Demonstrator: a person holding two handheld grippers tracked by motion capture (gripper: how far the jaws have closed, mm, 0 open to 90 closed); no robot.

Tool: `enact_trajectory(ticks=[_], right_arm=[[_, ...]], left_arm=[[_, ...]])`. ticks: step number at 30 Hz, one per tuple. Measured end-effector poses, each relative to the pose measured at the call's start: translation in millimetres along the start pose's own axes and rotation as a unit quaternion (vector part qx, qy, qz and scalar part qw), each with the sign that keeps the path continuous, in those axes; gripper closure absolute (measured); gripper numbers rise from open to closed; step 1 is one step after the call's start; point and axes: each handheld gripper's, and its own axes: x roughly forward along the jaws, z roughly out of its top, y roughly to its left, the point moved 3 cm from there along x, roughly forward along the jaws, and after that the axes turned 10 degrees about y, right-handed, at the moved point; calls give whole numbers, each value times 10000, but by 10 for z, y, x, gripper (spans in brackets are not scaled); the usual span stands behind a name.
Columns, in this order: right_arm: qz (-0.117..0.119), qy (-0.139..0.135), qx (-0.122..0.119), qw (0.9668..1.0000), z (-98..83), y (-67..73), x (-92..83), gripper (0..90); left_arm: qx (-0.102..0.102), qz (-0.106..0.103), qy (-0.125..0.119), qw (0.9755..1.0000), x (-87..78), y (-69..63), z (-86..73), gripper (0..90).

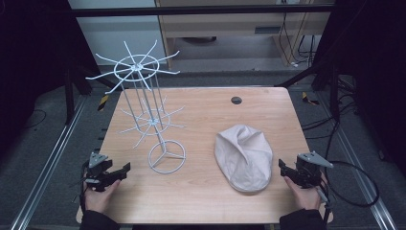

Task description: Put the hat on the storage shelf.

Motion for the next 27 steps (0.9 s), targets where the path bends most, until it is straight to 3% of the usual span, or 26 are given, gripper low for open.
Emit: enact_trajectory(ticks=[13, 19, 27], right_arm=[[280, -52, -63, 9996, 93, 162, -222, 323], [506, -109, -244, 9984, 193, 366, -335, 305], [581, -79, -451, 9973, 312, 569, -414, 299]], left_arm=[[53, -156, -3, 9999, -10, -45, -6, 244], [165, -127, 14, 9998, -1, -78, -2, 243], [189, -116, 19, 9998, 10, -82, -2, 244]])
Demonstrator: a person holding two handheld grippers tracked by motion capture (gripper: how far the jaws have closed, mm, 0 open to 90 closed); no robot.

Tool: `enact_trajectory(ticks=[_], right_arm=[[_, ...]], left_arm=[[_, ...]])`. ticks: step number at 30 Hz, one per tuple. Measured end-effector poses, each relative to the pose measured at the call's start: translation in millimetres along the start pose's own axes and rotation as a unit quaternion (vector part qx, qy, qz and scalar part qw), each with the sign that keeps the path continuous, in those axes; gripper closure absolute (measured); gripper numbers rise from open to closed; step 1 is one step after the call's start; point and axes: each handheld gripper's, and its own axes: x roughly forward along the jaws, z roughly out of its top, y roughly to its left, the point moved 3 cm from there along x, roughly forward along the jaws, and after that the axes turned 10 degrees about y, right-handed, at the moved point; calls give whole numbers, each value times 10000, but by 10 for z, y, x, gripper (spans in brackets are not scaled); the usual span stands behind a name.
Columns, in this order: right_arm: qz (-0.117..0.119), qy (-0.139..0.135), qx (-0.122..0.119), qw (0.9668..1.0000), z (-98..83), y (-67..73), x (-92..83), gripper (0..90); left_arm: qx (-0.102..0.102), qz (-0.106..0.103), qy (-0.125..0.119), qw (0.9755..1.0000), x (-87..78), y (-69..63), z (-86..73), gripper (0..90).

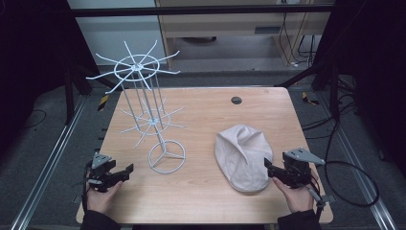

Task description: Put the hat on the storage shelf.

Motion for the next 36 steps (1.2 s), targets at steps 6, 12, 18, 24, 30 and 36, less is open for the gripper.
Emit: enact_trajectory(ticks=[6, 12, 18, 24, 30, 36], right_arm=[[86, -21, -153, 9998, 124, 106, -40, 321], [144, 79, -294, 9994, 216, 231, -51, 355], [185, 136, -363, 9991, 384, 326, -44, 370], [293, 93, -508, 9982, 558, 427, 18, 398], [350, 209, -672, 9969, 607, 524, 118, 411], [382, 554, -806, 9945, 547, 621, 343, 434]], left_arm=[[-24, -10, -13, 10000, 2, 9, 4, 248], [-41, -5, -42, 10000, -14, 23, 6, 264], [24, -23, -42, 10000, -8, 4, 6, 286], [58, -42, -41, 10000, 3, -2, 15, 304], [61, -15, -68, 10000, 1, 4, 20, 309], [86, -10, -59, 9999, 14, -3, 20, 309]])
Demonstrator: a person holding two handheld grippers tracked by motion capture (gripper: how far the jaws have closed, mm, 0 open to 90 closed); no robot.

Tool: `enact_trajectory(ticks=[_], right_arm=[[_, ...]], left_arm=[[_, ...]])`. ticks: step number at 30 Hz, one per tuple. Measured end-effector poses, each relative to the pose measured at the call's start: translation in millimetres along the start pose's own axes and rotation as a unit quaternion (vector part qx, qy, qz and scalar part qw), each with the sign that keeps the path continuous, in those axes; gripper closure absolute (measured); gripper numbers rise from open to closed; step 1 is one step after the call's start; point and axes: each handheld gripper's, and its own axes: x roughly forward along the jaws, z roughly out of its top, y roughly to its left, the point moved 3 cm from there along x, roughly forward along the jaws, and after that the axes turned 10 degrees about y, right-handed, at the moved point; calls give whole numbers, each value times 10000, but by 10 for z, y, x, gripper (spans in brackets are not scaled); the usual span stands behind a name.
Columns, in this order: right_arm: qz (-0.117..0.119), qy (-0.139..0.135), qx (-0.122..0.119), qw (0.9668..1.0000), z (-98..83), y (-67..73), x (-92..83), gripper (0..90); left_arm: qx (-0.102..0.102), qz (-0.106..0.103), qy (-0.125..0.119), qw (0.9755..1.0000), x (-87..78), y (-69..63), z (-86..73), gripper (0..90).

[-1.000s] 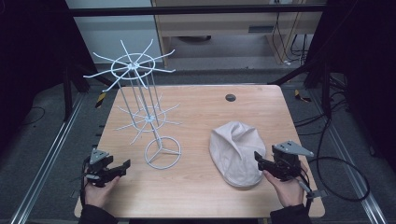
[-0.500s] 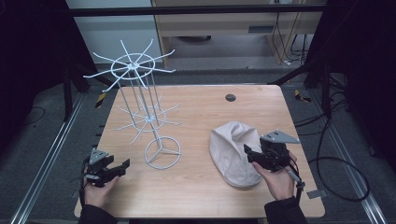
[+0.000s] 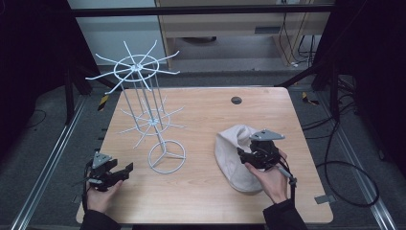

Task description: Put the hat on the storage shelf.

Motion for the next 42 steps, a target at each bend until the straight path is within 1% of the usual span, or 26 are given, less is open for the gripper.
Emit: enact_trajectory(ticks=[5, 8, 10, 11, 13, 18, 19, 20, 23, 24, 25, 26, 33, 36, 42], right_arm=[[-26, 177, -23, 9998, -18, 16, 139, 456], [36, 274, 10, 9996, -33, 16, 206, 470], [8, 328, -3, 9995, -42, 9, 247, 481], [21, 370, 34, 9993, -47, 8, 263, 487], [-28, 434, 0, 9991, -54, -6, 297, 499], [-66, 545, -2, 9985, -63, -22, 350, 555], [-66, 545, -2, 9985, -63, -22, 350, 555], [-61, 622, -8, 9980, -71, -25, 374, 576], [-10, 690, 40, 9976, -89, -31, 418, 609], [-10, 690, 40, 9976, -89, -31, 418, 609], [-14, 741, 23, 9972, -99, -40, 441, 632], [21, 760, 49, 9971, -104, -41, 450, 647], [118, 863, 15, 9962, -137, -43, 492, 756], [87, 894, -1, 9960, -144, -41, 497, 801], [77, 838, -6, 9965, -151, -41, 489, 864]], left_arm=[[-14, 4, -4, 10000, -2, 4, 1, 309], [-14, 8, -7, 10000, -1, 4, 0, 308], [-4, 16, 1, 10000, 2, 2, 0, 309], [2, 15, 6, 10000, 4, 0, 0, 309], [2, 11, 5, 10000, 7, -1, -1, 309], [-5, 8, 9, 10000, 8, 5, -2, 309], [-5, 8, 9, 10000, 8, 5, -2, 309], [-3, 7, 18, 10000, 9, 3, -2, 309], [6, 8, 34, 10000, 14, 1, -3, 310], [6, 8, 34, 10000, 14, 1, -3, 310], [7, 10, 44, 10000, 16, 1, -4, 311], [4, 11, 45, 10000, 17, 2, -4, 312], [28, 5, 74, 10000, 20, -2, -6, 314], [31, 7, 87, 10000, 23, -4, -6, 314], [28, -1, 86, 10000, 21, -5, -5, 316]])
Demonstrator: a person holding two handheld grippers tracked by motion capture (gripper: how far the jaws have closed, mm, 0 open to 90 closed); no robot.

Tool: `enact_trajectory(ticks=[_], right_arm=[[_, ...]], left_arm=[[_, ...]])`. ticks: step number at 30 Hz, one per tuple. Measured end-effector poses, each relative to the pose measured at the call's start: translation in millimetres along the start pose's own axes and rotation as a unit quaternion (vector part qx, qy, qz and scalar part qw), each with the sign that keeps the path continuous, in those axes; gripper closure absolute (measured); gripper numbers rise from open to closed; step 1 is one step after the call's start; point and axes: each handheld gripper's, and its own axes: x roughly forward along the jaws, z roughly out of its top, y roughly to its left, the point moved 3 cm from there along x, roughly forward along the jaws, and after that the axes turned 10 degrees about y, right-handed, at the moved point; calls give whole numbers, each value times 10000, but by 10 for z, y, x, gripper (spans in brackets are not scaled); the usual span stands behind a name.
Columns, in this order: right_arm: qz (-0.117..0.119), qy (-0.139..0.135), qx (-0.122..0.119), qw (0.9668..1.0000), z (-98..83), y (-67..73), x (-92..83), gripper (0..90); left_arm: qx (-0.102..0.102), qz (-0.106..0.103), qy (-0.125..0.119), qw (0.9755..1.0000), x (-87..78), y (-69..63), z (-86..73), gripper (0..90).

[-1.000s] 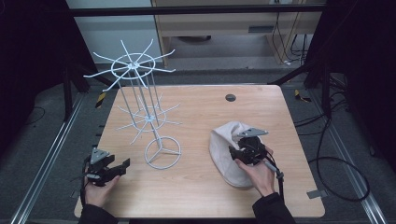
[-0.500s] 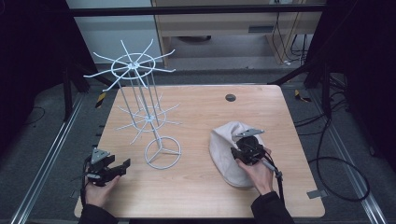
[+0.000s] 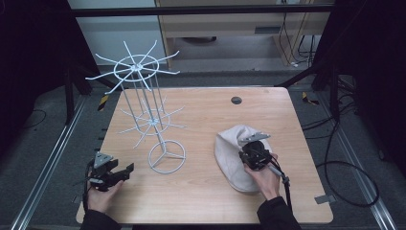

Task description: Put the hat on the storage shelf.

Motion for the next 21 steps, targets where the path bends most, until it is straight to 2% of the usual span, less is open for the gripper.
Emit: enact_trajectory(ticks=[14, 21], right_arm=[[-60, -245, 43, 9997, -21, -64, -172, 876], [7, -586, 26, 9983, -30, -129, -353, 877]], left_arm=[[-3, -12, -14, 10000, -5, 0, 3, 321], [-10, -15, -18, 10000, -8, 1, 2, 322]])
